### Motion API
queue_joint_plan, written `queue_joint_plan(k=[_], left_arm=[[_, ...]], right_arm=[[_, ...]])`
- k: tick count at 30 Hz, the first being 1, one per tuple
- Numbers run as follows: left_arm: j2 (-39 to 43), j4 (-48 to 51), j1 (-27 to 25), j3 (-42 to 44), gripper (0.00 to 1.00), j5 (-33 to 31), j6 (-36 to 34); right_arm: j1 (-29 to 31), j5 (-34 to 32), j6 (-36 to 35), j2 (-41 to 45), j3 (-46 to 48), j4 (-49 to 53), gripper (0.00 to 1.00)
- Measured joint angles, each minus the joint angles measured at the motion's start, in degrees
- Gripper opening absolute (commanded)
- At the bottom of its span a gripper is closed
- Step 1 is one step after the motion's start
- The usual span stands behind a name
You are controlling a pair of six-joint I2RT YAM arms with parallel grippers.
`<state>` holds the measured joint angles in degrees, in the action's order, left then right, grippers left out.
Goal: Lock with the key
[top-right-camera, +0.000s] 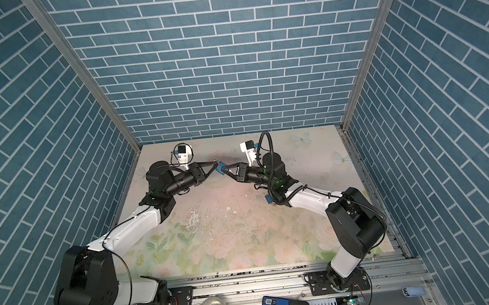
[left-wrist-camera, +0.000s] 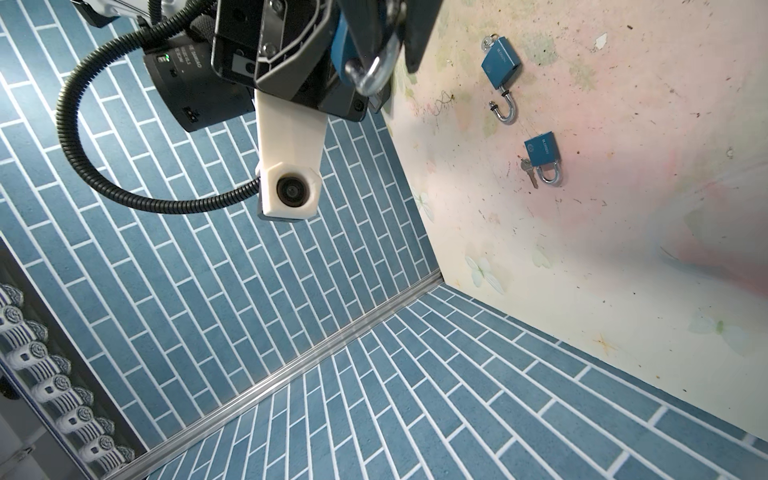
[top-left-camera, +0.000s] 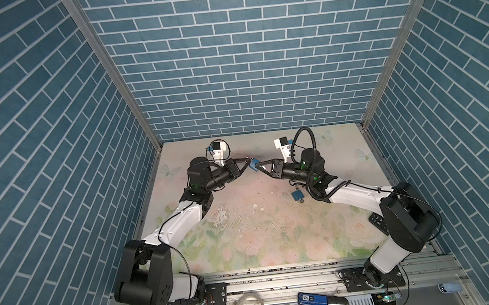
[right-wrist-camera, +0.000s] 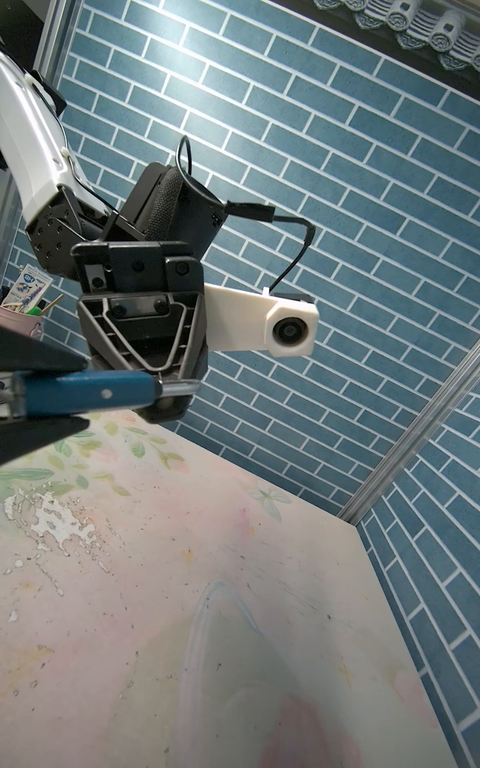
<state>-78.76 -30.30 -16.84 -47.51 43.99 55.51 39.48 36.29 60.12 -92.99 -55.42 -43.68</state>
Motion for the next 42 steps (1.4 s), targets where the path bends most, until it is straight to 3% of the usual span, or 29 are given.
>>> queue_joint_plan(k=[9,15,26,42], left_arm=[[0.0,0.8,0.0,-0.3,0.0,-0.1,-0.8],[0.2,1.6,-0.1,-0.3,0.0,-0.5,-1.9],[0.2,3.3,0.1,-0.6,0.0,-1.6,-3.4],[-1.4,1.2,1.1,-0.3,0.0,-4.1,1.6]], right_arm=[[-0.1,0.0,-0.2,0.1,0.0,0.1,0.0],[-0.7,0.3,0.2,0.1,0.2,0.3,0.27],[-2.1,0.0,2.0,0.7,1.4,0.0,0.47],[-3.0,-6.4,1.6,6.8,8.0,1.7,0.51]])
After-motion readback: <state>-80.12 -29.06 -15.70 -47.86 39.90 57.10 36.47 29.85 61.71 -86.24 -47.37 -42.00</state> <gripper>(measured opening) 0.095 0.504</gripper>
